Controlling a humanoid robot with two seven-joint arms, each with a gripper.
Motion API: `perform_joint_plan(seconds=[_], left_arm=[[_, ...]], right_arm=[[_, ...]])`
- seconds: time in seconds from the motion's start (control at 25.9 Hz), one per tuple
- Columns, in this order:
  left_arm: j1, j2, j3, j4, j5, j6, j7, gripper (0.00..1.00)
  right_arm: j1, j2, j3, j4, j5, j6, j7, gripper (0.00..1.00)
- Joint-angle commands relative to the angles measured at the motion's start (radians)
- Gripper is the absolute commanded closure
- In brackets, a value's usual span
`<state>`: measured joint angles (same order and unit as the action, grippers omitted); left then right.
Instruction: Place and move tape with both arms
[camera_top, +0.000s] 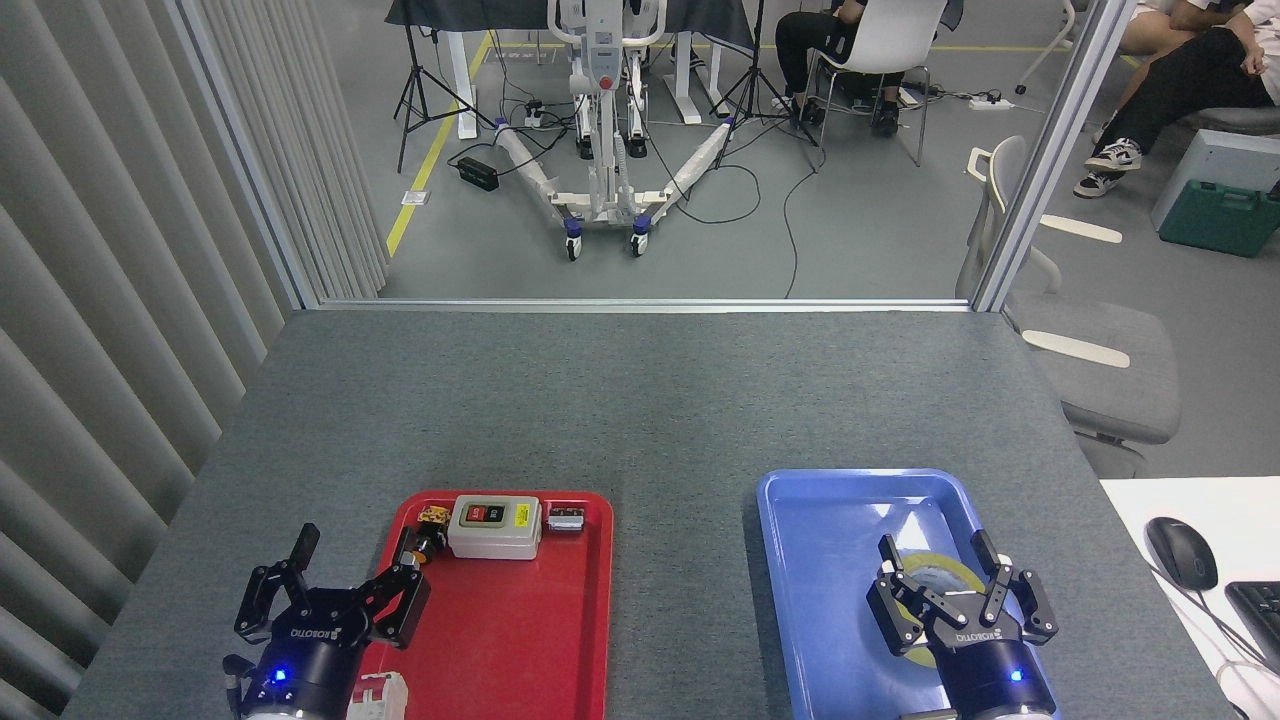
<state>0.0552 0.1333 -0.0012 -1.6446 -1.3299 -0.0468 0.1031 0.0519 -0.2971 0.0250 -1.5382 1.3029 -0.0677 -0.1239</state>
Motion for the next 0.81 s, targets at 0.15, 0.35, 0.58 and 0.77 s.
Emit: perform_joint_plan(seconds=[0.15,0.35,0.58,0.77], left_arm=[[0.000,0.005,0.003,-0.003,0.000,-0.004,-0.002,0.00],[0.000,0.020,0.003,-0.006,0.001,-0.004,-0.002,0.00],[-0.002,0.023,0.003,-0.006,0.006,-0.004,0.000,0.00],[-0.005,0.042,0.001,-0.007,0.023,-0.005,0.000,0.00]], right_arm=[[0.002,-0.001,-0.001,-0.011,-0.002,-0.001,0.001,0.00],[0.002,-0.001,-0.001,-0.013,-0.002,-0.004,0.001,0.00],[0.008,-0.001,-0.001,-0.013,-0.002,-0.006,0.001,0.00],[0.008,-0.002,-0.001,-0.013,-0.002,-0.004,-0.003,0.00]])
